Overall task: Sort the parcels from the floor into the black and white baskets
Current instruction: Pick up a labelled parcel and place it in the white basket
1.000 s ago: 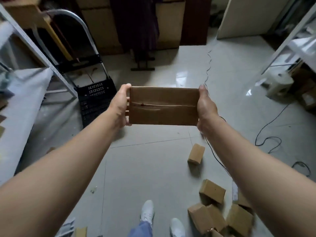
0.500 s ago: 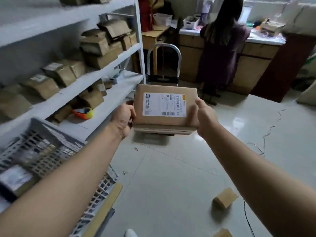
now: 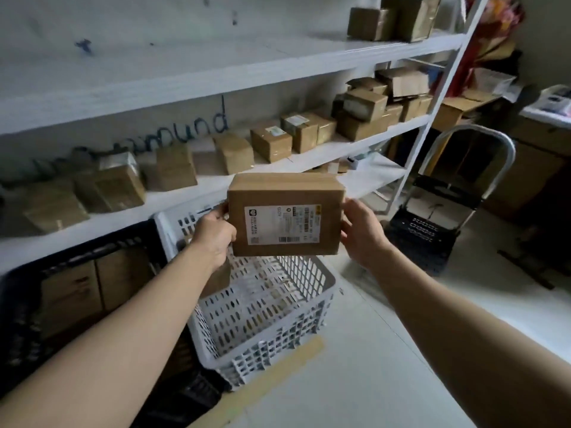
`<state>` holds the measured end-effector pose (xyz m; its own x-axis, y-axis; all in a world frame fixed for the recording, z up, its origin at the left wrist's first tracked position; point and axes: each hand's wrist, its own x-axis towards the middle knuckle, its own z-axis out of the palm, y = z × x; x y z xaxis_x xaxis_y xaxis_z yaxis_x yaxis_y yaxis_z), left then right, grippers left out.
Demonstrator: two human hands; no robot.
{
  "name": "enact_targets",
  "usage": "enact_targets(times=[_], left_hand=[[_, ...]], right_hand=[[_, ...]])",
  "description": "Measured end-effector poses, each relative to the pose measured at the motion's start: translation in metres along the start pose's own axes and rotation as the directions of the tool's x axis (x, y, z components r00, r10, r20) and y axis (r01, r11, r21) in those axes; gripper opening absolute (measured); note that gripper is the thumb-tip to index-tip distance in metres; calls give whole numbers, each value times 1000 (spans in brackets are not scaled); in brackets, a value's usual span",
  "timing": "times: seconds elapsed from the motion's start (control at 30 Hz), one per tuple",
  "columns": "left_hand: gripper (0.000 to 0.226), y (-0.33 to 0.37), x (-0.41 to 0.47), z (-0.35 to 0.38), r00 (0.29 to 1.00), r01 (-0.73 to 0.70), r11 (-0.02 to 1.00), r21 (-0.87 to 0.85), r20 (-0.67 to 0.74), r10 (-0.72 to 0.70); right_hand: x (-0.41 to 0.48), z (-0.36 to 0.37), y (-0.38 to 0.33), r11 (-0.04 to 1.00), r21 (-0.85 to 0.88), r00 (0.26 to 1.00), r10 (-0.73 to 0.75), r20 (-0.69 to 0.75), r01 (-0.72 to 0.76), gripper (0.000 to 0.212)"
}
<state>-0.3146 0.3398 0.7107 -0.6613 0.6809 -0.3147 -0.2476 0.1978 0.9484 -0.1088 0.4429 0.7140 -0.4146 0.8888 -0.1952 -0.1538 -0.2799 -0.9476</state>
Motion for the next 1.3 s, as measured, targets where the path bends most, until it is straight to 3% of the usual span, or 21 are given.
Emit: enact_targets(times=[0.13,0.27,0.4,0.53,0.6,0.7,0.93,1.07,1.23,1.3], left_hand=[[76,-4,20,-56,995,-6,997,-72,-104,-2],[67,-10,35,-92,982,39,998,-49,-185,-48],[27,-9,56,-110,951,94,995,-22,-293,-96],[11,-11,82,-115,921,173,985,-21,-351,-169],[4,-14,91,-113,909,240,967,-87,-331,-255],[16,-20,107,-103,872,404,910,-95,-262,-414],[31,-41,151,-69,806,573,818,-59,-144,-575],[45,-64,162,-58,759,627,760,-171,-84,-645],[49,-96,168,-42,692,697,664,-271,8,-722],[42,-109,171,-38,670,717,636,-285,32,-742]], right_hand=[[19,54,20,1000,-29,989,11,144,-7,18],[38,94,36,996,-40,982,88,168,-82,27],[71,122,39,973,-164,979,181,90,-165,13],[117,136,41,933,-317,976,205,75,-172,14],[137,138,44,912,-361,961,251,111,-197,27],[169,138,45,876,-420,938,318,134,-238,46],[243,143,57,724,-676,952,285,113,-137,32],[268,146,74,683,-721,924,341,174,-116,33],[281,155,104,693,-716,886,382,263,-86,38],[286,157,120,642,-766,879,382,285,-31,41]])
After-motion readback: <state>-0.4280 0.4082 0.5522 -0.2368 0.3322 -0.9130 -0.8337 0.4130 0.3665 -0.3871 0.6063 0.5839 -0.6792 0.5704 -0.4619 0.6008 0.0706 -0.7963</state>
